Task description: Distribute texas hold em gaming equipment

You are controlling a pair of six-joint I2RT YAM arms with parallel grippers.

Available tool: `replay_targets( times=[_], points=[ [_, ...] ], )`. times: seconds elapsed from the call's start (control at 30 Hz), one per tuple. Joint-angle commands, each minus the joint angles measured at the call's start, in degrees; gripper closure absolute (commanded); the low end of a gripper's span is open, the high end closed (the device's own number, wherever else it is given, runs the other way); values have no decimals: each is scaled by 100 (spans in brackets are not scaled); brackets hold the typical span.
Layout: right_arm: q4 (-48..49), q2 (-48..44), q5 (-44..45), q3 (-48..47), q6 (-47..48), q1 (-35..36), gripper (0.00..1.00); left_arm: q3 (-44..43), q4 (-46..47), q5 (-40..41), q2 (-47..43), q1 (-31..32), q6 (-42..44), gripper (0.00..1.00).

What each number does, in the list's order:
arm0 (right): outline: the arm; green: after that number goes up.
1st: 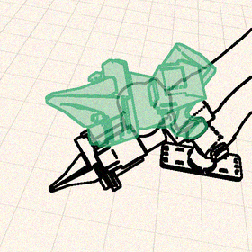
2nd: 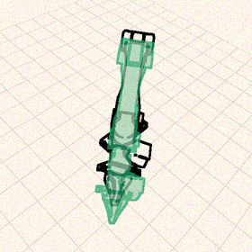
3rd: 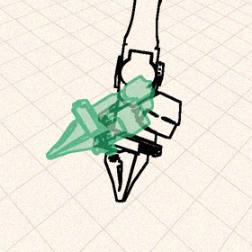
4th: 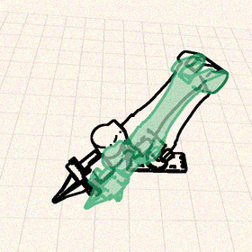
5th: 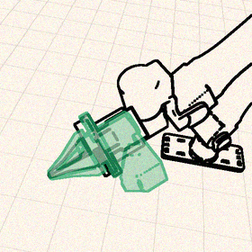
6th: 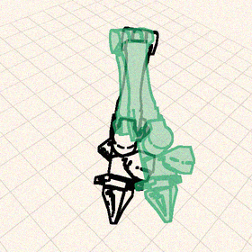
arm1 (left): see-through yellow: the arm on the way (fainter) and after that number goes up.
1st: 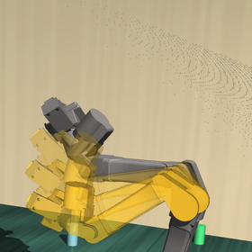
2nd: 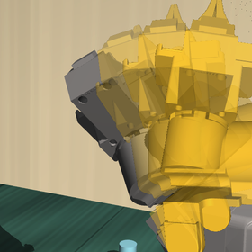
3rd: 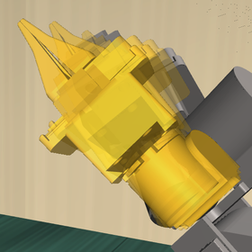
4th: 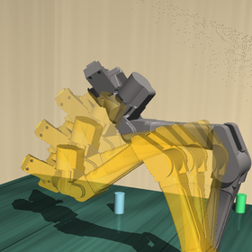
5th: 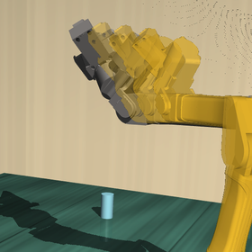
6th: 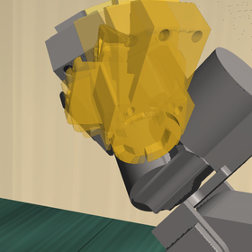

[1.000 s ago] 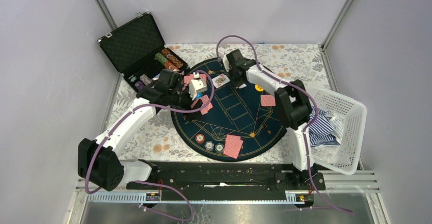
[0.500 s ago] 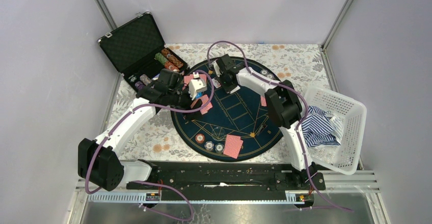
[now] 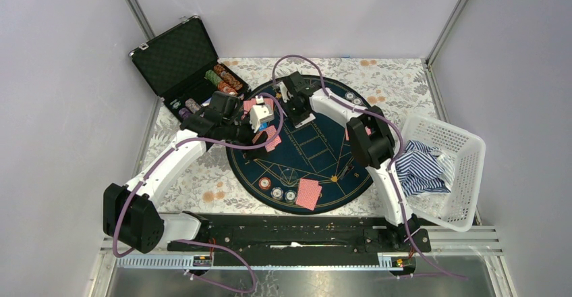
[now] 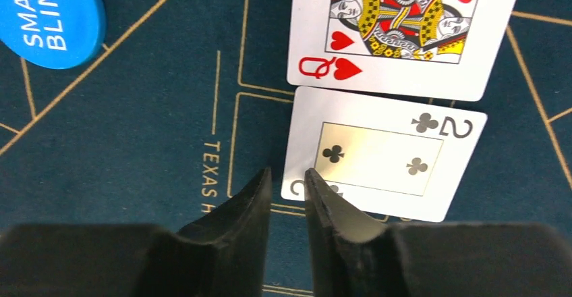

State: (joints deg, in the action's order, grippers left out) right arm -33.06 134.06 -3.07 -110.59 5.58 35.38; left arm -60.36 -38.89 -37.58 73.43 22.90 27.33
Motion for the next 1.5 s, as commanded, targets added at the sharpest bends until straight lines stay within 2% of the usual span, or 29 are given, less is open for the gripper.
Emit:
replay_targets(
  times=[0.0,0.1,0.23,0.4,0.57,0.63,0.73,0.77,0.8,0.83,0.87,0.9,0.97,1.07,1.13,1.3,1.47],
  points=[
    [-393,166,-585,-411,-257,80,63,-133,295,-216,-197,-31,18,100],
    [-550,63,-830,-438,-305,71,53,-139,288,-223,-204,-31,17,100],
    [-355,-590,-1432,-145,-516,-94,39,-139,289,-232,-200,-31,15,100],
    [489,-1804,-2442,564,-1255,-714,27,-160,287,-190,-229,-30,27,100],
    [2101,-3096,-3512,1760,-2147,-1316,1,-190,213,-204,-206,-30,104,100],
    [2886,-3349,-4137,2219,-2962,-1533,0,-187,203,-228,-194,-31,135,100],
    [4185,-3169,-5299,2729,-4913,-1802,0,-192,177,-290,-155,-23,167,100],
    [4803,-2998,-5811,2894,-5568,-1841,0,-195,174,-286,-147,-22,167,100],
    [5884,-2846,-6318,3185,-6481,-1829,0,-208,174,-289,-145,-23,167,100],
    [7192,-2757,-6493,3541,-7368,-1784,0,-211,179,-285,-145,-22,174,100],
    [7998,-2745,-6477,3875,-7960,-1747,0,-221,173,-273,-145,-22,182,100],
    [8262,-2769,-6436,4039,-8055,-1693,0,-219,173,-260,-138,-22,177,100],
    [7360,-2911,-6366,4083,-7234,-1503,0,-218,164,-255,-129,-22,184,100],
    [5014,-3172,-5965,3848,-5271,-1043,0,-212,160,-265,-107,-22,174,100],
    [3906,-3218,-5670,3699,-4470,-794,0,-213,170,-273,-85,-22,163,100],
    [3977,-3182,-5618,3859,-4440,-551,0,-244,154,-310,-40,-13,141,100],
    [3973,-3070,-5651,3755,-4461,-379,7,-239,162,-296,-57,-13,143,100]
  ],
)
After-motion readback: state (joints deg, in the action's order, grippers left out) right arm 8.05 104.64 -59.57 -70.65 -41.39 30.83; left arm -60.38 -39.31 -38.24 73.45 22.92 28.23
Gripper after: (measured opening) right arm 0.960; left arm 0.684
